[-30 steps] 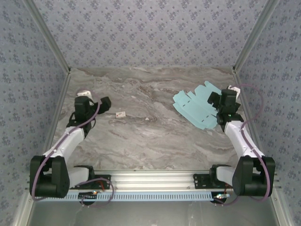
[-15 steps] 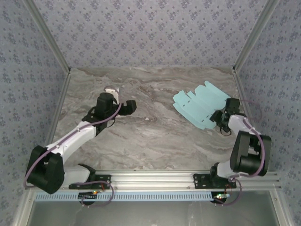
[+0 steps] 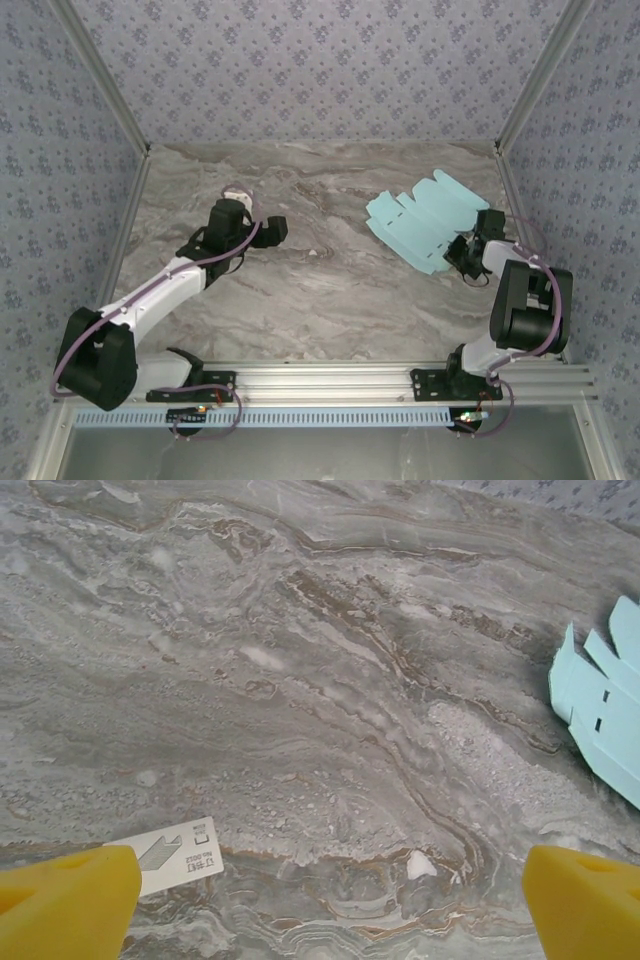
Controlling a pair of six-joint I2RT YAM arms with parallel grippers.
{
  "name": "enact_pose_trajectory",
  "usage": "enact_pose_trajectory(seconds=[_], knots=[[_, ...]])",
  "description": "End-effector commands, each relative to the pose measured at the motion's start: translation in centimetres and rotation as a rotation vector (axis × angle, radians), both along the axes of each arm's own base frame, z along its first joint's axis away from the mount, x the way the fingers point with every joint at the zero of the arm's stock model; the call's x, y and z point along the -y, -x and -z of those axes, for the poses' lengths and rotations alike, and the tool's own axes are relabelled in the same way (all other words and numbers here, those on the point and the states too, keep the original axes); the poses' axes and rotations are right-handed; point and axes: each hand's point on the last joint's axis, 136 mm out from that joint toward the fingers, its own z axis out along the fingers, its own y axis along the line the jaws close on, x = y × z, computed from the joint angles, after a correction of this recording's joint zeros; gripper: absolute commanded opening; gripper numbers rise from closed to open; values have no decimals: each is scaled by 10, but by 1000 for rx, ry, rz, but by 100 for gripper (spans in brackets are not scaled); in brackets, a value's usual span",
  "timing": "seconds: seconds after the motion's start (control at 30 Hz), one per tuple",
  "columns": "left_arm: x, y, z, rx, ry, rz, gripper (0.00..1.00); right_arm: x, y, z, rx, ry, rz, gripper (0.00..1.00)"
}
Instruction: Fold the paper box
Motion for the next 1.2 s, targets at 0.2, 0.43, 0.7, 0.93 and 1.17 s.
enact_pose_trajectory(seconds=[0.2, 0.43, 0.7, 0.93, 1.17], knots=[[-14, 0, -19, 52, -26, -62, 98, -37, -23, -37, 190, -74, -203, 7], [-14, -1, -25, 81, -38, -50, 99, -98, -27, -68, 300, -143, -488, 1], [11, -4, -22, 42, 4, 84, 99, -172, -9, -87, 331, -119, -859, 0], [17, -10, 6, -76, 22, 130, 97, -205, 5, -84, 301, -107, -1022, 0], [3, -22, 31, -153, 64, 102, 96, -214, 7, -75, 258, -85, -1070, 0]])
